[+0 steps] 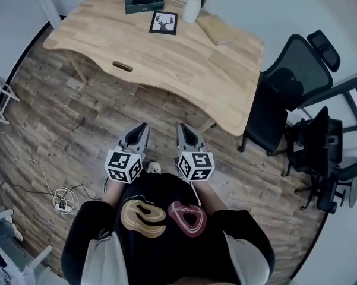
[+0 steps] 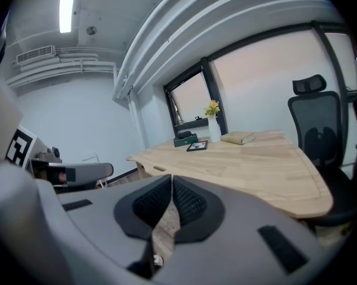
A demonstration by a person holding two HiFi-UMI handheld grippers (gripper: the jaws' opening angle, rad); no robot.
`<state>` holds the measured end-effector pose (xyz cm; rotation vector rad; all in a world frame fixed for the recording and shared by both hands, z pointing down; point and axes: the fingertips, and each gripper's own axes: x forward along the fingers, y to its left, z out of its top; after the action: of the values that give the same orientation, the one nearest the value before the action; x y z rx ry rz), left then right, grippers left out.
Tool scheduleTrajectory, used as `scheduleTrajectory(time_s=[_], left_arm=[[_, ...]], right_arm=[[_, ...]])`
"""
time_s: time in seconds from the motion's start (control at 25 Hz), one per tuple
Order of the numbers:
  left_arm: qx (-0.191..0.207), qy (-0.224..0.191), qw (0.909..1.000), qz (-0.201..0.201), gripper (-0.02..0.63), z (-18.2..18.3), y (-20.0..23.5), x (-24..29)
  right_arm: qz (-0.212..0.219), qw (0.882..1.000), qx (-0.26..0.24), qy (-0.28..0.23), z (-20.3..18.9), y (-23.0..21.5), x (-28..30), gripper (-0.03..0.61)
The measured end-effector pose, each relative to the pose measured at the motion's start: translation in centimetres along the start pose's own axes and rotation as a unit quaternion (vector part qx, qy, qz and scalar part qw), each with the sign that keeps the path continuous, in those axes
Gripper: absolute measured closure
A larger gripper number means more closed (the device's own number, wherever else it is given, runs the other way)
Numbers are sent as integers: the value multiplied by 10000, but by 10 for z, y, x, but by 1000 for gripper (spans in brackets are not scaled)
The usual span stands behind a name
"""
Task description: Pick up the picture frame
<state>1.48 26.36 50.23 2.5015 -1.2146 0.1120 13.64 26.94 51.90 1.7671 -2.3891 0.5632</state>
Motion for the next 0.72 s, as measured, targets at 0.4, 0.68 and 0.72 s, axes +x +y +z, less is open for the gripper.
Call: scheduleTrajectory(time_s=[0.4,0.68,0.72], left_arm=[[-39,305,9994,-186,584,10,51,48],[-4,402,9987,-317,584,45,122,93],[0,411,9986,-348,584,51,132,100]], right_arm=[[-299,9995,60,71,11,-7,56,564],[-423,9991,-40,96,38,-1,134,563],[-467,9989,-5,90,43,0,144,563]])
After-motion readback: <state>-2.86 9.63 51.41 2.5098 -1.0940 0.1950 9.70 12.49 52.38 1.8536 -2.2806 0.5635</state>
